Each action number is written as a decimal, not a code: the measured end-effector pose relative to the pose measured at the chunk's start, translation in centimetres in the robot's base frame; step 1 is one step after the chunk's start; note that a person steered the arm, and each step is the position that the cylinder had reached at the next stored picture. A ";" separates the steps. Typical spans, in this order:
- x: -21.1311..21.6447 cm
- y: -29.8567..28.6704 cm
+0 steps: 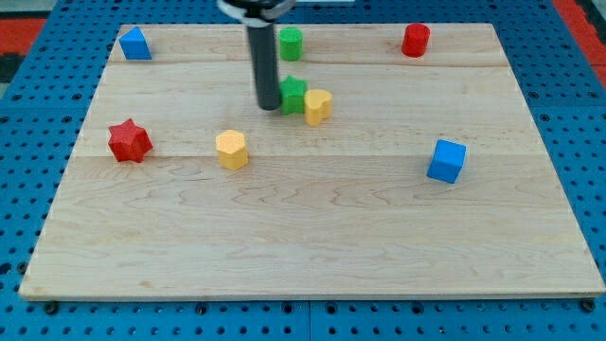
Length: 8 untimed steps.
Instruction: Move the yellow heart to the center right of the board
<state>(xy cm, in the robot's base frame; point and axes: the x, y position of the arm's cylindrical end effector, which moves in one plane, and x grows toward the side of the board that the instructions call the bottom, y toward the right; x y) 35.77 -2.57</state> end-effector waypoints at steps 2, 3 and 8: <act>5.1 9.2; 5.0 2.1; -0.1 16.2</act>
<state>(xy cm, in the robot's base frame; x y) 35.64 13.62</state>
